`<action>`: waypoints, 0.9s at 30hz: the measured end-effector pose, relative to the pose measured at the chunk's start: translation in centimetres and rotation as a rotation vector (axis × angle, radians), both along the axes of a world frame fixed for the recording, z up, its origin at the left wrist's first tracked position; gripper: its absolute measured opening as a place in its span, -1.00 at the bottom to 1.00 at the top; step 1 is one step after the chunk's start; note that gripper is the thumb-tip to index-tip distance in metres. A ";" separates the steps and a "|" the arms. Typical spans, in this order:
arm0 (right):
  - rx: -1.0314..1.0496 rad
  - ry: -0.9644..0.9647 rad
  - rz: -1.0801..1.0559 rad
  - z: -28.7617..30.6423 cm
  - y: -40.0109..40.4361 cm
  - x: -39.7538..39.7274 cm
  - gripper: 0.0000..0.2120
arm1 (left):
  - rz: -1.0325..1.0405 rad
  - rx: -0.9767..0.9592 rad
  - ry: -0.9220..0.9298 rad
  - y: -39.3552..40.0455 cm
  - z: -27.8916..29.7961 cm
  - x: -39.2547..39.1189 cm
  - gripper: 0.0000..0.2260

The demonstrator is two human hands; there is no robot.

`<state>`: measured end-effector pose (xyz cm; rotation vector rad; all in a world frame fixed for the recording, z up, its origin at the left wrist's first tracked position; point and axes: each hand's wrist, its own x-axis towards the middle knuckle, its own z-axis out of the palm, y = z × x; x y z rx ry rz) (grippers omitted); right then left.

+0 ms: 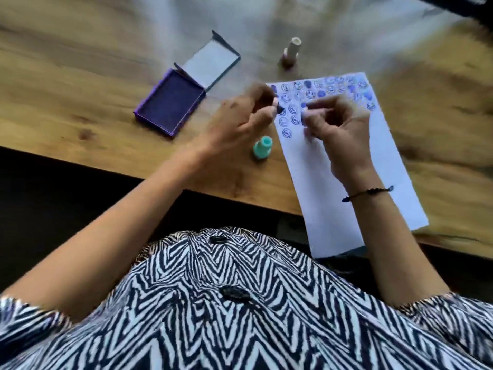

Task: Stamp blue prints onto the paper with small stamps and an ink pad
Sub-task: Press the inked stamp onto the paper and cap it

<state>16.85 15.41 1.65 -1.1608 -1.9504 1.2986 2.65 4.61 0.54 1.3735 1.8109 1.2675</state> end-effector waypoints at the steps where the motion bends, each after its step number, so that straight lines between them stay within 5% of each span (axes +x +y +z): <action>1: 0.087 -0.065 0.022 -0.1 -0.1 0.4 -0.91 | -0.061 -0.015 -0.002 0.6 0.2 0.1 -0.67; 7: 0.474 -0.391 0.196 0.2 -0.1 0.3 -0.87 | -0.036 -0.060 0.029 2.4 -0.8 -0.1 -0.74; 15: 0.573 -0.531 0.235 0.0 0.0 -0.3 -0.84 | -0.021 -0.073 0.033 2.5 -1.5 -0.3 -0.85; 27: 0.696 -0.720 0.254 -0.2 -0.3 -1.2 -0.86 | -0.037 -0.082 0.020 2.3 -1.2 -0.3 -0.76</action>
